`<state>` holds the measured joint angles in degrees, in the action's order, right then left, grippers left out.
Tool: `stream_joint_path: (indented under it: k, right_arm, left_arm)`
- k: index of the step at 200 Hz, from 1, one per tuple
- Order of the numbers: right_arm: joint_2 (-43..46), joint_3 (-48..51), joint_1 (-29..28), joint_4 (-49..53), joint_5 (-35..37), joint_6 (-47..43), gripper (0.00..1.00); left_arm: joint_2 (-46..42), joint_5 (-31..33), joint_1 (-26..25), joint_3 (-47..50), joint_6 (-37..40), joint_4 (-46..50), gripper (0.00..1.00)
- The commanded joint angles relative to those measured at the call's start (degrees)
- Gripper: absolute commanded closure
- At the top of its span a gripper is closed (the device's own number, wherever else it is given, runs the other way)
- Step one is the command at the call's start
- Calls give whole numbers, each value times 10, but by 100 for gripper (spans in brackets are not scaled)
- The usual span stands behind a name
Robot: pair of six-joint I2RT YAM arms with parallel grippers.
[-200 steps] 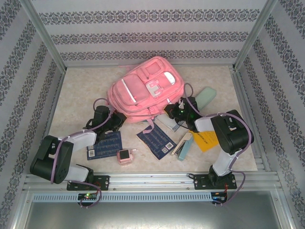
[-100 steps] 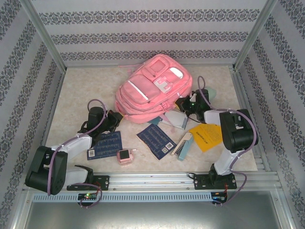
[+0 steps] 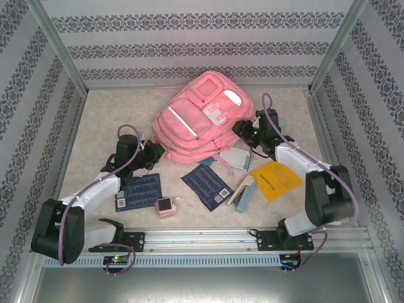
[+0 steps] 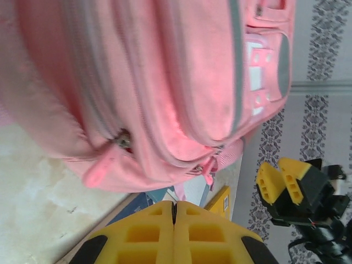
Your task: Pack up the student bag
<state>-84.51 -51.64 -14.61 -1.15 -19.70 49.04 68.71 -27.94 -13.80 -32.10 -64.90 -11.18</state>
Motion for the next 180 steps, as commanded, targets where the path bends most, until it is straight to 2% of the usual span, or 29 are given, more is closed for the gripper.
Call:
stream_joint_path:
  k: [1,19,45,65,88,128,180]
  right_arm:
    - [25,-23,-52,64,26,-113,54]
    - [29,-32,-96,74,17,-170,48]
    - [13,-60,-137,110,20,-215,47]
    - [-9,-98,-167,151,38,-237,46]
    - [-19,-111,-172,167,63,-229,47]
    - [-21,-104,-172,164,69,-222,48]
    - [-7,-75,-159,146,59,-210,48]
  left_arm:
    - [-8,11,-10,-26,64,61,100]
    - [-4,29,-10,-30,80,83,100]
    - [11,53,-13,-40,108,139,100]
    - [24,104,-34,-73,164,221,66]
    - [55,190,-81,-148,250,333,55]
    - [125,262,-125,-244,330,421,47]
    - [254,316,-147,-350,392,479,47]
